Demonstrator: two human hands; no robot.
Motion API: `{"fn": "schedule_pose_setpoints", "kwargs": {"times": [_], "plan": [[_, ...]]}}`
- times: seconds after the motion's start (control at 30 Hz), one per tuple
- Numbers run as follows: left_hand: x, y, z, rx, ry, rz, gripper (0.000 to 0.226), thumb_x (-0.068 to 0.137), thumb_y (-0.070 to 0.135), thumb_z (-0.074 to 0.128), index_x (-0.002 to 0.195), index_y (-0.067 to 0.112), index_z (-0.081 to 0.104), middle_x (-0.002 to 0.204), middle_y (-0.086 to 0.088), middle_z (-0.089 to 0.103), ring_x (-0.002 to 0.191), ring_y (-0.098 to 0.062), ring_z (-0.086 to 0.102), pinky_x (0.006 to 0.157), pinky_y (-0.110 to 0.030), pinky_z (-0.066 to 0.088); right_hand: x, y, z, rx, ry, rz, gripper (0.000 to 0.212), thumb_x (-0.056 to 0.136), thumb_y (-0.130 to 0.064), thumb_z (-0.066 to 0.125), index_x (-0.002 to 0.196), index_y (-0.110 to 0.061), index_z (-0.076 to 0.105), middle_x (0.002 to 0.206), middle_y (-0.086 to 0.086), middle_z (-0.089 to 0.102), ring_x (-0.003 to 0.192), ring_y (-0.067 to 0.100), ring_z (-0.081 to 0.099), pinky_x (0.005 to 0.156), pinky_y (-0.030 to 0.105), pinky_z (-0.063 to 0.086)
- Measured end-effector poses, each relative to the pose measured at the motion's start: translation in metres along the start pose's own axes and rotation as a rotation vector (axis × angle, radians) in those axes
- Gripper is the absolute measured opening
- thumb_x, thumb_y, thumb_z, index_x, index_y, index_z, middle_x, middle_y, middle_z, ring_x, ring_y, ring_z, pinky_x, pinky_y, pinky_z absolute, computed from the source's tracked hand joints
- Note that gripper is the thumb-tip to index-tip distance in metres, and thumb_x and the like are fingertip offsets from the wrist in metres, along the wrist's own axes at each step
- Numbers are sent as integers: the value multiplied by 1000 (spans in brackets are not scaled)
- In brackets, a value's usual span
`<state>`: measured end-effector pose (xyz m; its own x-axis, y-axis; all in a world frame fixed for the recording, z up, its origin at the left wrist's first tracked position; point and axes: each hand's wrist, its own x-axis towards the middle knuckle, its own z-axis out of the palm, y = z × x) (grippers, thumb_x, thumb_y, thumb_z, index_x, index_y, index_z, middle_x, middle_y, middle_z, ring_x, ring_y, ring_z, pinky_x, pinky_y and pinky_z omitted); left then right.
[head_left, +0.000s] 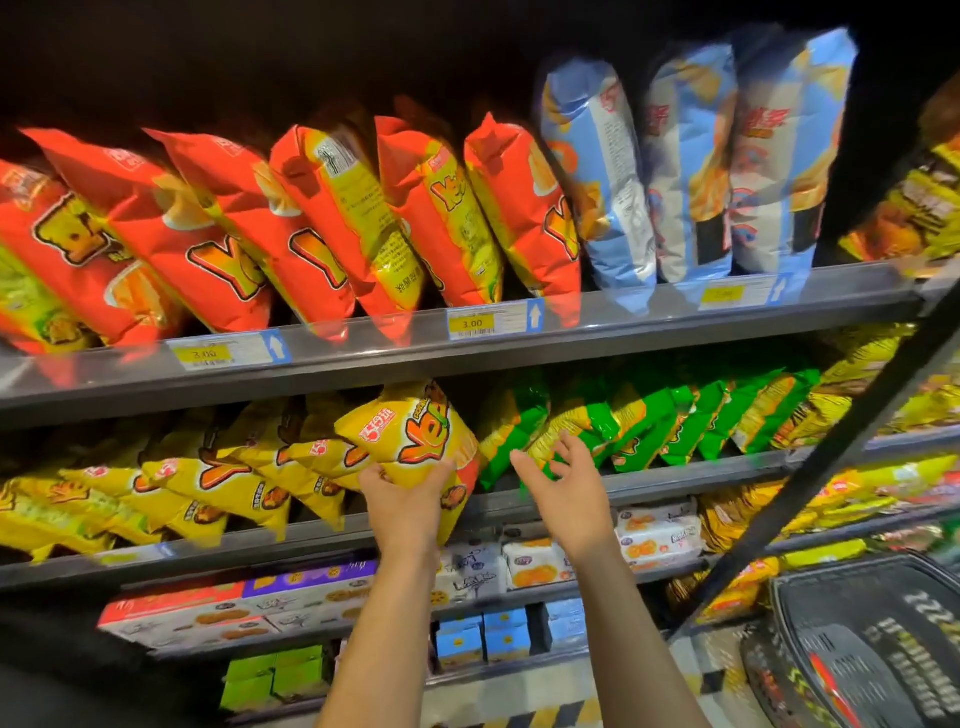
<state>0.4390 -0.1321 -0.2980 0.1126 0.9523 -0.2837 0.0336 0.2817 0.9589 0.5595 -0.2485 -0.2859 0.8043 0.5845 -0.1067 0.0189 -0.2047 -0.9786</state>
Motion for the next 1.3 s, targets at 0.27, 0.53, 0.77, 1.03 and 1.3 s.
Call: {"fn": "schedule_pose_setpoints", "kwargs": {"times": [0.27,0.53,0.77,1.03,1.3], "plan": [[45,-7,39,119,144,68,83,70,38,96,131,30,40,123,-9,64,118,-35,61,96,-54,56,54,0,30,-297,186,25,98,91,-67,66,164,-16,26,165,5,43,148,29,45,119,53,39],[65,-15,54,217,176,1,65,79,27,92,111,21,35,120,-17,63,114,-42,62,91,-51,55,75,-7,48,-521,310,92,46,97,-47,68,116,-6,56,113,15,68,109,37,64,89,43,47],[62,-25,55,171,193,-49,86,79,25,93,144,10,40,132,-20,63,121,-42,62,94,-47,50,82,2,50,-474,359,80,31,99,-37,70,97,-11,52,94,12,68,95,36,64,80,42,49],[58,-23,54,203,172,-86,88,80,33,92,144,11,35,132,-20,60,117,-43,62,87,-49,51,78,8,44,-375,365,29,29,100,-35,68,106,-10,55,85,13,66,86,34,63,70,39,46],[46,-26,45,190,153,-97,82,86,29,88,146,10,36,136,-19,62,122,-43,61,100,-52,51,63,6,19,-177,425,-34,64,98,-52,66,151,-19,50,113,13,74,104,31,69,90,50,58]]}}
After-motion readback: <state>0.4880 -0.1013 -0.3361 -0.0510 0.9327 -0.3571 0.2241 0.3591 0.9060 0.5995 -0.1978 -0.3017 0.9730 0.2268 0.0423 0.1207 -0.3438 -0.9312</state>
